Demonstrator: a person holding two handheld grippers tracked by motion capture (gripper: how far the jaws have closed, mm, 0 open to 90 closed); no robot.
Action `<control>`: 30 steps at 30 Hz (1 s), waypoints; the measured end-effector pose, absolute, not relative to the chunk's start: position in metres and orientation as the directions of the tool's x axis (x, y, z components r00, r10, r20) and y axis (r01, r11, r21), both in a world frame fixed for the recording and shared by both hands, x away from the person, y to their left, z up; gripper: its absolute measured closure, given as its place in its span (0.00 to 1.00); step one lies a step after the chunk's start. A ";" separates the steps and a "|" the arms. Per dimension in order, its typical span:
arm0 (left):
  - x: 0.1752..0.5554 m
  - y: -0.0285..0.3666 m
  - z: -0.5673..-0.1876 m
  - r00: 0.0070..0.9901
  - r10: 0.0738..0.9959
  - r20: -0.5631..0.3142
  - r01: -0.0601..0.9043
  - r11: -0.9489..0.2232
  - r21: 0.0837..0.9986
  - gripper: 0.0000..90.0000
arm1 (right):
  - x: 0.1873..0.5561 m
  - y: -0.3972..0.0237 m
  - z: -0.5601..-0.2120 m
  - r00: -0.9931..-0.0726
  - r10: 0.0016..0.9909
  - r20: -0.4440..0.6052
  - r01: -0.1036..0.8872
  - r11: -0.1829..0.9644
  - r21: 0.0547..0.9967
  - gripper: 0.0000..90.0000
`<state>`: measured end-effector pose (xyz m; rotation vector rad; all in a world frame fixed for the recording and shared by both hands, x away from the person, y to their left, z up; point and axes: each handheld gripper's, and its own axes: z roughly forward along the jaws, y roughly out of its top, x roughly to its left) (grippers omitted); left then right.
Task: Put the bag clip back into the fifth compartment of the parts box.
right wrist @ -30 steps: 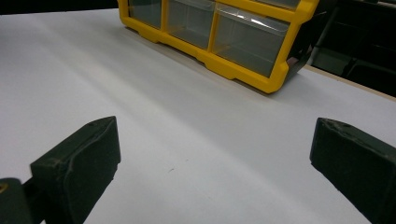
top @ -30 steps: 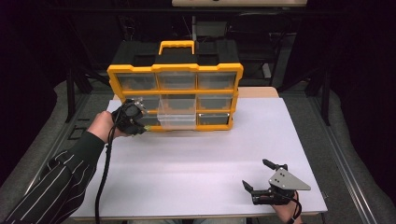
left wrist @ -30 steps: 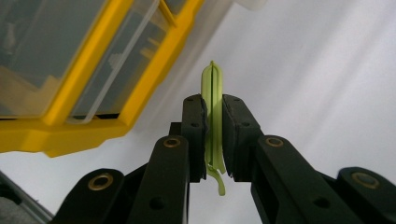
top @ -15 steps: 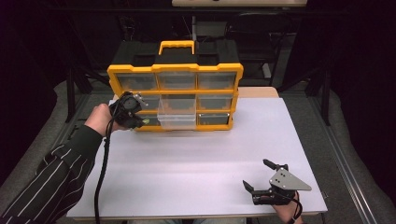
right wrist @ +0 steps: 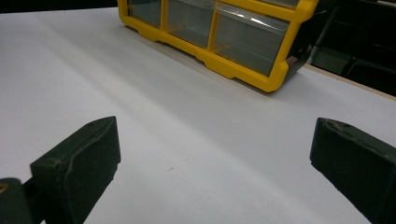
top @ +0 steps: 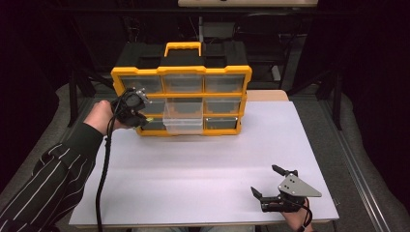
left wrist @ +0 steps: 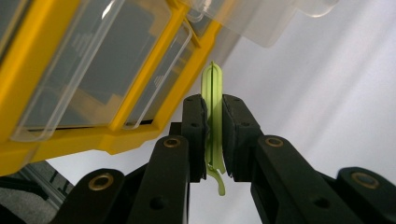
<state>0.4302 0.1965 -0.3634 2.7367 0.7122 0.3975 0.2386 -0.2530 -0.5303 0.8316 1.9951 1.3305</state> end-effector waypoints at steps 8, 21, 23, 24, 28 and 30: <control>0.432 0.197 -0.355 0.839 0.509 0.193 0.426 -0.834 0.349 0.90 | 0.239 -0.253 -0.530 -0.628 0.767 -0.134 0.174 0.306 0.936 0.01; 0.436 0.191 -0.340 0.840 0.502 0.205 0.418 -0.840 0.345 0.90 | 0.238 -0.253 -0.531 -0.627 0.768 -0.133 0.177 0.306 0.935 0.01; 0.436 0.190 -0.338 0.840 0.501 0.208 0.417 -0.841 0.344 0.90 | 0.238 -0.253 -0.531 -0.626 0.769 -0.132 0.177 0.305 0.936 0.01; 0.437 0.189 -0.336 0.840 0.499 0.211 0.414 -0.843 0.345 0.90 | 0.238 -0.253 -0.530 -0.626 0.768 -0.135 0.175 0.308 0.935 0.01; 0.438 0.187 -0.331 0.839 0.500 0.217 0.411 -0.842 0.350 0.90 | 0.238 -0.253 -0.531 -0.627 0.768 -0.134 0.178 0.308 0.935 0.01; 0.439 0.186 -0.328 0.838 0.498 0.221 0.410 -0.843 0.348 0.90 | 0.239 -0.253 -0.531 -0.627 0.768 -0.132 0.177 0.305 0.936 0.01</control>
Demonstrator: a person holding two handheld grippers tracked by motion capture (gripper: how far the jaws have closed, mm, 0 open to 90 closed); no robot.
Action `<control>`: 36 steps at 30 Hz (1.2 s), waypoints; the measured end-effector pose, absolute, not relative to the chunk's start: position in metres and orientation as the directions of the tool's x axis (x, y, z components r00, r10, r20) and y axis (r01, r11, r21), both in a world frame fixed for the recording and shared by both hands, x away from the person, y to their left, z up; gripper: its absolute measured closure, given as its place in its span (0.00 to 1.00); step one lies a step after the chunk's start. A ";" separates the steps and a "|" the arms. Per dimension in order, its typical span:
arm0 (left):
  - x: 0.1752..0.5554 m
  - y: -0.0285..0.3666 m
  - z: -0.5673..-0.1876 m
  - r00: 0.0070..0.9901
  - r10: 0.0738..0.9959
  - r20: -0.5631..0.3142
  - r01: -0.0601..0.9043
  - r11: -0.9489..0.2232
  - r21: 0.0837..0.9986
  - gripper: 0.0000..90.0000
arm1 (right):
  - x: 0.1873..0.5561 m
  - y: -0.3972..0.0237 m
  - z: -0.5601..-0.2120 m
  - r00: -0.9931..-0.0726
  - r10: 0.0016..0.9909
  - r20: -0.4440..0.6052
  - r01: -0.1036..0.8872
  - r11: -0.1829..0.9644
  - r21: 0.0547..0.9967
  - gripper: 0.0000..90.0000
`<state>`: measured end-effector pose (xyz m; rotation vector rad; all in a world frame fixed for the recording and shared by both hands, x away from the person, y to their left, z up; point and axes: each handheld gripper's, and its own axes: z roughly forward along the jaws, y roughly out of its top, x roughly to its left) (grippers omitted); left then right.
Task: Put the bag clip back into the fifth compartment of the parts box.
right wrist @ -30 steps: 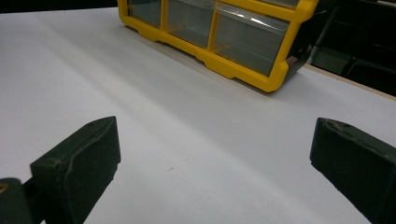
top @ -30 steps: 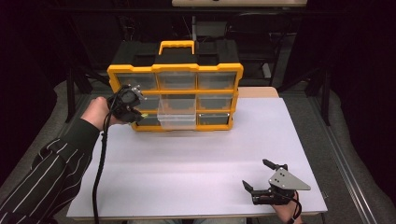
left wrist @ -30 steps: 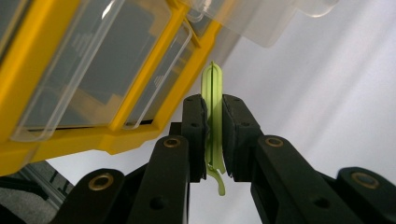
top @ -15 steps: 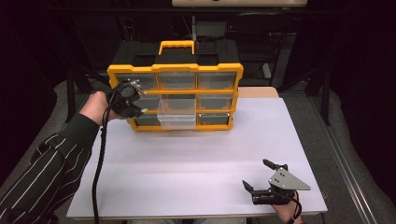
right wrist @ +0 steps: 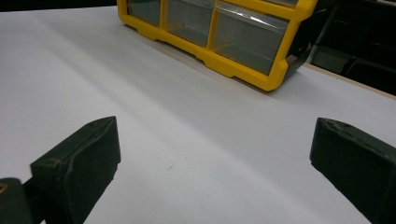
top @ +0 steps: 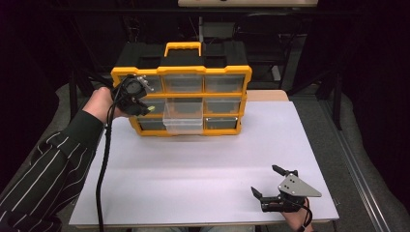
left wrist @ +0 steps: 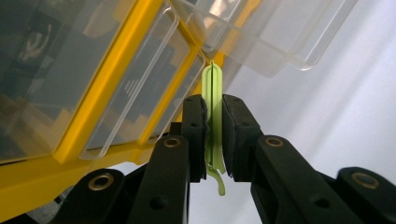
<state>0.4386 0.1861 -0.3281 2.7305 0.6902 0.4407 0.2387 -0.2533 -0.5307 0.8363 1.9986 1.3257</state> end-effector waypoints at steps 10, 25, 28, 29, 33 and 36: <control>0.439 0.179 -0.315 0.839 0.491 0.234 0.395 -0.846 0.358 0.90 | 0.239 -0.252 -0.532 -0.627 0.768 -0.131 0.178 0.304 0.936 0.01; 0.441 0.160 -0.303 0.848 0.467 0.251 0.362 -0.856 0.369 0.90 | 0.239 -0.253 -0.531 -0.620 0.773 -0.131 0.184 0.306 0.934 0.01; 0.442 0.154 -0.301 0.851 0.460 0.253 0.351 -0.858 0.376 0.90 | 0.240 -0.253 -0.532 -0.620 0.774 -0.130 0.183 0.303 0.935 0.01; 0.442 0.154 -0.301 0.851 0.460 0.253 0.351 -0.858 0.376 0.90 | 0.240 -0.253 -0.532 -0.620 0.774 -0.131 0.182 0.304 0.935 0.01; 0.442 0.149 -0.300 0.853 0.452 0.260 0.340 -0.861 0.378 0.90 | 0.240 -0.253 -0.532 -0.620 0.773 -0.133 0.185 0.309 0.933 0.01; 0.443 0.144 -0.300 0.857 0.444 0.261 0.333 -0.864 0.377 0.90 | 0.240 -0.252 -0.532 -0.620 0.773 -0.132 0.183 0.306 0.934 0.01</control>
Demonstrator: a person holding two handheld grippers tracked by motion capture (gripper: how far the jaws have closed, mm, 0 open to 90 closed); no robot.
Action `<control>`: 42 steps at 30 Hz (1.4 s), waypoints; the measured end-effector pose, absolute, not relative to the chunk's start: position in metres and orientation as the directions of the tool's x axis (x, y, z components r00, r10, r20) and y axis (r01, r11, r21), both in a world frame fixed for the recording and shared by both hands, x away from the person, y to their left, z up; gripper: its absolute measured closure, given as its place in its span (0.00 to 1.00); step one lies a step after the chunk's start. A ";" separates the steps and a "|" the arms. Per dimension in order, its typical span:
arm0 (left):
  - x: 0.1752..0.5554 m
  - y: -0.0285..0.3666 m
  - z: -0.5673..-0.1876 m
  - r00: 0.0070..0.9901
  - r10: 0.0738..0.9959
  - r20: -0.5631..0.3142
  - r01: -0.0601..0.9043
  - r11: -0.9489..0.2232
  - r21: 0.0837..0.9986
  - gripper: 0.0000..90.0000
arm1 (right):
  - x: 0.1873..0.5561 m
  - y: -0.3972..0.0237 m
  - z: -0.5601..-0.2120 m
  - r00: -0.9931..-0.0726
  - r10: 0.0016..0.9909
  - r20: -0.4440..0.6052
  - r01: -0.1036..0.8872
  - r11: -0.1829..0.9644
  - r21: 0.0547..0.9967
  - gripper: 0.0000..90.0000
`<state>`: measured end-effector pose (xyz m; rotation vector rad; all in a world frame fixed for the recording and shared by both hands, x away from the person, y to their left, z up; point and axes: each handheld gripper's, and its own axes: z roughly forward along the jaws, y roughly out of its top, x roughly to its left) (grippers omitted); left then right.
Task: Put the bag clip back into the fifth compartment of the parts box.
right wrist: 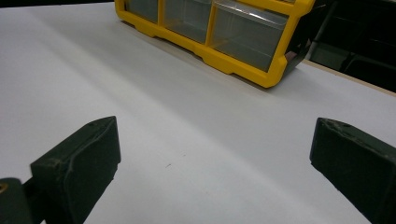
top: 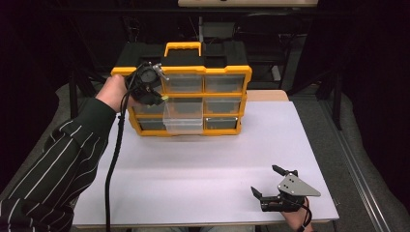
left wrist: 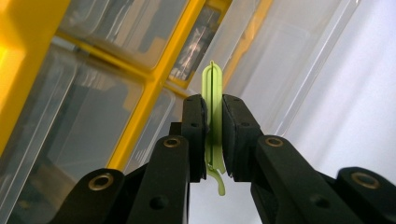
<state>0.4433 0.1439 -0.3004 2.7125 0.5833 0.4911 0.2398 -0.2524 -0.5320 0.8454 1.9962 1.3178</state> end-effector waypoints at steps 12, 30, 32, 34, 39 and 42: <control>0.446 0.122 -0.304 0.873 0.410 0.265 0.292 -0.874 0.389 0.90 | 0.240 -0.253 -0.532 -0.621 0.772 -0.134 0.182 0.308 0.934 0.01; 0.452 0.100 -0.321 0.896 0.372 0.243 0.266 -0.887 0.377 0.90 | 0.239 -0.254 -0.531 -0.620 0.773 -0.133 0.185 0.309 0.933 0.01; 0.453 0.099 -0.323 0.898 0.371 0.237 0.269 -0.888 0.373 0.89 | 0.239 -0.254 -0.532 -0.621 0.772 -0.133 0.183 0.309 0.933 0.01; 0.455 0.098 -0.326 0.898 0.371 0.235 0.270 -0.889 0.371 0.90 | 0.239 -0.254 -0.532 -0.623 0.771 -0.132 0.183 0.308 0.933 0.01; 0.459 0.097 -0.336 0.901 0.373 0.222 0.281 -0.891 0.356 0.89 | 0.239 -0.254 -0.532 -0.624 0.770 -0.131 0.183 0.308 0.934 0.01; 0.461 0.097 -0.338 0.902 0.375 0.216 0.286 -0.891 0.353 0.89 | 0.239 -0.254 -0.532 -0.624 0.770 -0.131 0.184 0.307 0.934 0.01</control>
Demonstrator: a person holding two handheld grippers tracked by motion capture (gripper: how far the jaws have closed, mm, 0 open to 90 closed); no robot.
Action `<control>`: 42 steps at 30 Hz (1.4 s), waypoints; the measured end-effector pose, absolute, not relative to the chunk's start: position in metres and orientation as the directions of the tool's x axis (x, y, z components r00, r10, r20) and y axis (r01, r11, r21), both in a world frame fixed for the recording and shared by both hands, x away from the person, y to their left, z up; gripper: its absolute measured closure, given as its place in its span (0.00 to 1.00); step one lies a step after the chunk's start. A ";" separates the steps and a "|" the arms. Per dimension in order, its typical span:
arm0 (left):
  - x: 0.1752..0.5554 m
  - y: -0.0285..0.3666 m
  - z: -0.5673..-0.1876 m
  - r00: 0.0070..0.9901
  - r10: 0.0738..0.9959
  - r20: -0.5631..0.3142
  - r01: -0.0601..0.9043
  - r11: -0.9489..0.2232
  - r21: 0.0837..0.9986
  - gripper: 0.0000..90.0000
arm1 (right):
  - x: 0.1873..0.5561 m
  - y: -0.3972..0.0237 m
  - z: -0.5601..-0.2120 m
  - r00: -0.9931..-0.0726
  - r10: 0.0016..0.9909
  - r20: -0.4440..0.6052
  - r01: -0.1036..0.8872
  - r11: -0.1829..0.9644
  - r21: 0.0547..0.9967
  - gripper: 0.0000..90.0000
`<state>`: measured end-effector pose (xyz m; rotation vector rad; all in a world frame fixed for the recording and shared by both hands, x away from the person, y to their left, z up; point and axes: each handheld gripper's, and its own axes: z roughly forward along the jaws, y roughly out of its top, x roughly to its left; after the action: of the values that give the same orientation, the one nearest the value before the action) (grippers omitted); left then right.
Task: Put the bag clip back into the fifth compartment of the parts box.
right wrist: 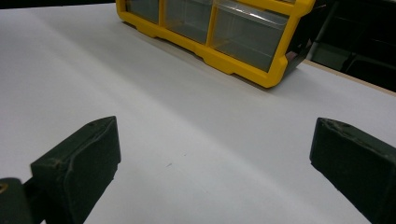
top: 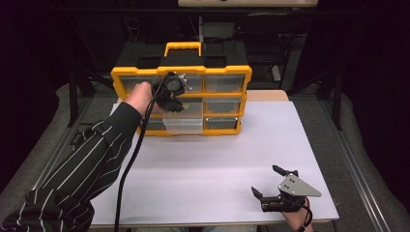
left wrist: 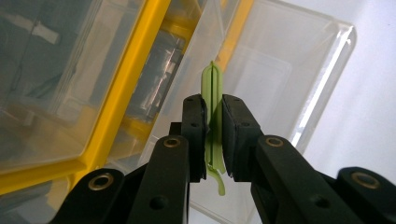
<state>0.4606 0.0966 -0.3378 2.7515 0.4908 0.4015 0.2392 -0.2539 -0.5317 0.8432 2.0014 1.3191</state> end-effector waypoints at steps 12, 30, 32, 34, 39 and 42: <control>0.462 0.106 -0.335 0.904 0.386 0.183 0.299 -0.878 0.375 0.53 | 0.239 -0.255 -0.531 -0.623 0.771 -0.129 0.184 0.305 0.935 0.01; 0.437 0.155 -0.320 0.901 0.383 0.201 0.301 -0.889 0.346 0.05 | 0.239 -0.254 -0.532 -0.621 0.772 -0.132 0.186 0.310 0.932 0.01; 0.436 0.160 -0.321 0.896 0.394 0.203 0.311 -0.886 0.344 0.04 | 0.239 -0.253 -0.532 -0.622 0.772 -0.132 0.186 0.310 0.932 0.01; 0.434 0.165 -0.323 0.892 0.402 0.204 0.320 -0.883 0.344 0.03 | 0.239 -0.253 -0.532 -0.622 0.772 -0.134 0.185 0.310 0.933 0.01; 0.422 0.179 -0.328 0.881 0.421 0.217 0.333 -0.876 0.348 0.00 | 0.239 -0.254 -0.532 -0.620 0.773 -0.134 0.185 0.310 0.933 0.01; 0.417 0.186 -0.334 0.875 0.429 0.225 0.341 -0.876 0.342 0.00 | 0.239 -0.253 -0.532 -0.621 0.773 -0.133 0.186 0.310 0.932 0.01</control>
<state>0.4167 0.1859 -0.3341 2.7536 0.5788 0.4273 0.2389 -0.2535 -0.5316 0.8462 2.0013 1.3125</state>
